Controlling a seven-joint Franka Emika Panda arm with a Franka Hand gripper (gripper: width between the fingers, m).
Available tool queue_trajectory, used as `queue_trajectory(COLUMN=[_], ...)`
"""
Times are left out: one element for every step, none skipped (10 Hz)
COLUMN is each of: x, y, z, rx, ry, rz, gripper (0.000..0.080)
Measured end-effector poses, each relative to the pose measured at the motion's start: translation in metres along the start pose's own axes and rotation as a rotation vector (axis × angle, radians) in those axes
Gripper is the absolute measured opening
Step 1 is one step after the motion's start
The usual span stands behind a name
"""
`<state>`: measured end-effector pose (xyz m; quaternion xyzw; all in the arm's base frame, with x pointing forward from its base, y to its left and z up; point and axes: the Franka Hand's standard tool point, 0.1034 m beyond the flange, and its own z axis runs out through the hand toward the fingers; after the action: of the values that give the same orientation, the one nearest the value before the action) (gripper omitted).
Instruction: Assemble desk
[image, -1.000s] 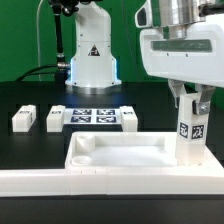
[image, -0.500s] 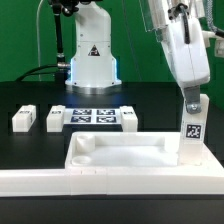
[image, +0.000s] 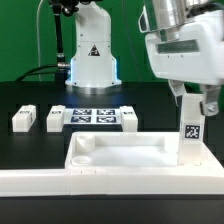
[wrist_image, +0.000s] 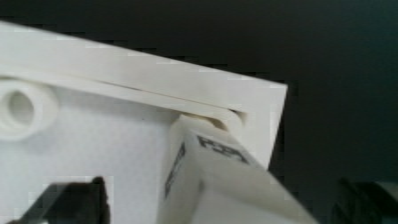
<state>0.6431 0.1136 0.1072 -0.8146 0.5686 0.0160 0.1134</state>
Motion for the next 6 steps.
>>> queue_trajectory(x=[0.0005, 0.0012, 0.0013, 0.0027, 0.0062, 0.0063], y=[-0.0003, -0.0001, -0.0001, 0.0014, 0.0047, 0.0023], z=[0.0006, 0.0006, 0.0006, 0.0006, -0.0001, -0.001], rx=[0.001, 0.001, 0.0, -0.012, -0.062, -0.098], ry=[0.001, 0.002, 0.002, 0.007, 0.027, 0.037], rz=[-0.058, -0.112, -0.184, -0.294, -0.553, -0.736], gripper=[0.0641, 0.0648, 0.0648, 0.0649, 0.0649, 0.0649])
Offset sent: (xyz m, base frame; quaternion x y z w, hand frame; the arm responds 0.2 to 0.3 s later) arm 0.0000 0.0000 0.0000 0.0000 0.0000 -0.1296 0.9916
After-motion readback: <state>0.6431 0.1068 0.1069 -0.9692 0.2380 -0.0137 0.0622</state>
